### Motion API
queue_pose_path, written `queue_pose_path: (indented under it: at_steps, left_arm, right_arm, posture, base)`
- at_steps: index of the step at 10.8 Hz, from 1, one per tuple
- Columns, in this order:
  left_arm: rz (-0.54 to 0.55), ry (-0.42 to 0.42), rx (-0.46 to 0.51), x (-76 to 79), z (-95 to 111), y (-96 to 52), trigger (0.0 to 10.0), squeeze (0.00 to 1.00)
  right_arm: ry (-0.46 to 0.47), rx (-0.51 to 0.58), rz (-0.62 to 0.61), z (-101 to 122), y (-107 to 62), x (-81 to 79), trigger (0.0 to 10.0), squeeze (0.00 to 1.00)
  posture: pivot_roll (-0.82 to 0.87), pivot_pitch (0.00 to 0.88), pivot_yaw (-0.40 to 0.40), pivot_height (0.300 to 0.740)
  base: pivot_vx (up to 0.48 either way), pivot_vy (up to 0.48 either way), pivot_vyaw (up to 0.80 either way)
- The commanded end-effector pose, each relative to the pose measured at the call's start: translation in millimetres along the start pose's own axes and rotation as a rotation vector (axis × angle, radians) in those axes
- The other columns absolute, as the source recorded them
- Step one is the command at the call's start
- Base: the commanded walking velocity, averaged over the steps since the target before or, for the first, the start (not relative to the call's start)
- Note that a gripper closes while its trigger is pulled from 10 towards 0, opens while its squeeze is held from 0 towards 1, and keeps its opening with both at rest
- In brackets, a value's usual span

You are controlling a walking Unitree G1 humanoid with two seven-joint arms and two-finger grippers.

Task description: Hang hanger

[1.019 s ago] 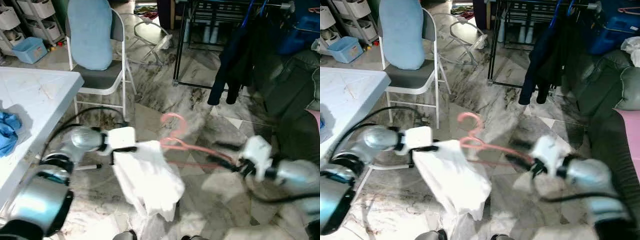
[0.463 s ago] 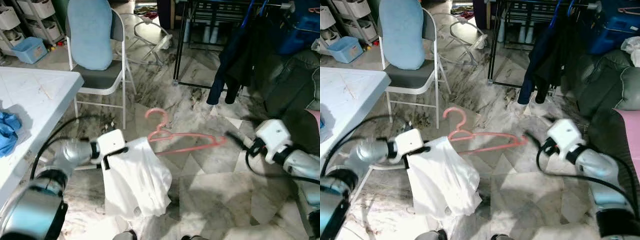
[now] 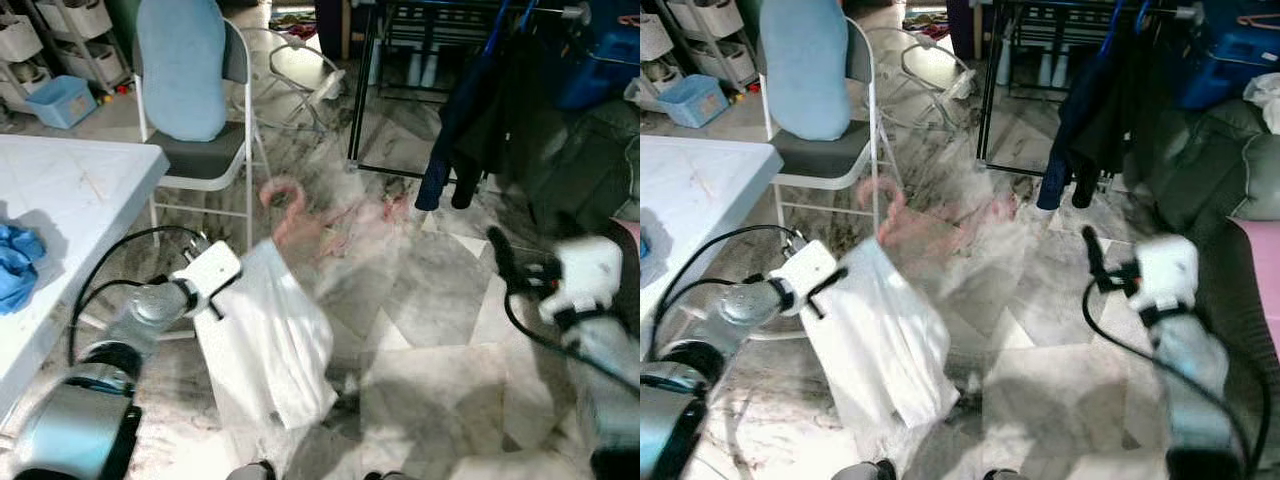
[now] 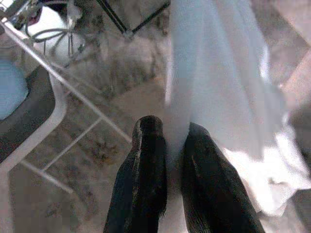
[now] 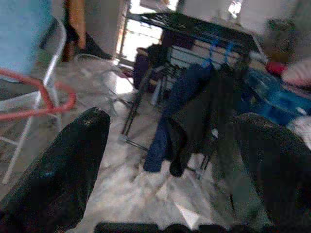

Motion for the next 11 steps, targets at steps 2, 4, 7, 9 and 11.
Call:
queue_pose_path:
  at_steps: [2, 4, 7, 9, 11]
  left_arm:
    - [0.065, -0.038, 0.045, -9.6, 12.4, 3.3, 0.0, 0.0]
    - [0.072, -0.042, 0.044, -9.7, 12.4, 3.5, 0.0, 0.0]
    - [-0.227, 0.031, 0.479, 21.5, 104.1, 9.7, 0.0, 0.0]
    - [-0.313, 0.11, 0.494, 33.1, 106.9, 7.8, 0.0, 0.0]
    - [-0.36, 0.111, 0.574, 41.9, 118.4, 4.2, 0.0, 0.0]
  right_arm:
    - [0.018, 0.001, -0.064, 0.0, -4.6, 6.9, 10.0, 1.0]
    - [0.018, 0.0, -0.073, 0.8, -5.7, 6.5, 10.0, 1.0]
    - [0.374, -0.403, -0.164, -76.3, -11.2, -39.0, 10.0, 0.0]
    - [0.426, -0.335, -0.059, -64.8, -0.4, -57.3, 10.0, 0.0]
    - [0.546, -0.348, 0.023, -62.7, 0.7, -73.6, 10.0, 0.0]
  posture:
    - [-0.21, 0.111, 0.08, 0.74]
    - [-0.21, 0.111, 0.08, 0.74]
    - [-0.19, 0.129, 0.075, 0.74]
    - [-0.18, 0.134, 0.076, 0.74]
    - [-0.19, 0.146, 0.079, 0.74]
  base:
    - [0.0, 0.0, 0.0]
    - [0.0, 0.0, 0.0]
    - [0.0, 0.0, 0.0]
    - [0.0, 0.0, 0.0]
    - [0.0, 0.0, 0.0]
Point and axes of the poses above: a point about 5 cm out from each wrist's last joint towards the gripper, its own y axis pointing out of the wrist towards the gripper, its own z axis along the axis of the wrist's last joint, x = y × z, the point moved 4 cm from there along y, pointing out of the wrist towards the gripper, and after that the axes turned 2 degrees about y, right-handed, at the moved point
